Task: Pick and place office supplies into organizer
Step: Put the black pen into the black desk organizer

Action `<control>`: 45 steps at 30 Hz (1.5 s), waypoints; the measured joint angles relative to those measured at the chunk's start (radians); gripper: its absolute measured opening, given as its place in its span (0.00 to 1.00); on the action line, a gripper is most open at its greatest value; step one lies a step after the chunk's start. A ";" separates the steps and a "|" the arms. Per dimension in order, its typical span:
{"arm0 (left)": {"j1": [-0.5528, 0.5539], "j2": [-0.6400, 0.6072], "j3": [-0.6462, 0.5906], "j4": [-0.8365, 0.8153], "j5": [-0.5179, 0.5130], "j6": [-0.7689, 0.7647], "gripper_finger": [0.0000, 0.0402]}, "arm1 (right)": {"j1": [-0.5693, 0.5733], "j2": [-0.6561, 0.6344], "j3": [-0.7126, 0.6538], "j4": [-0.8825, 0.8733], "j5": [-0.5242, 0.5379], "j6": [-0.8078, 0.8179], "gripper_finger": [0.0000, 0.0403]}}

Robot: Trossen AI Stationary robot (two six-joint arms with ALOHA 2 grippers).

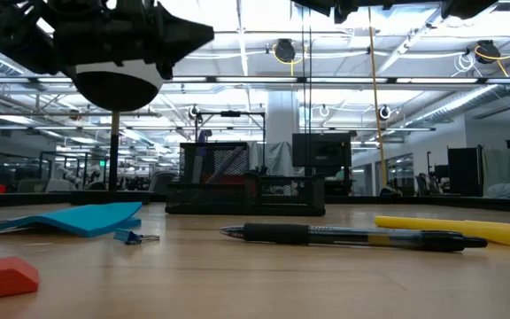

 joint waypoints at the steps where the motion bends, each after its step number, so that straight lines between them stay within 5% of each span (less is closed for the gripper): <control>1: -0.006 -0.011 0.000 0.000 0.000 -0.002 0.16 | 0.000 0.000 0.000 0.000 0.000 0.000 0.18; 15: -0.082 -0.117 0.000 -0.011 -0.001 -0.001 0.16 | 0.028 0.000 0.016 -0.013 -0.001 0.047 0.18; 29: -0.083 -0.135 0.000 -0.045 -0.001 0.007 0.16 | 0.121 0.000 0.178 -0.378 0.059 0.119 0.18; 45: -0.083 -0.135 0.000 -0.044 -0.002 0.007 0.16 | 0.158 0.000 0.203 -0.466 0.060 0.196 0.18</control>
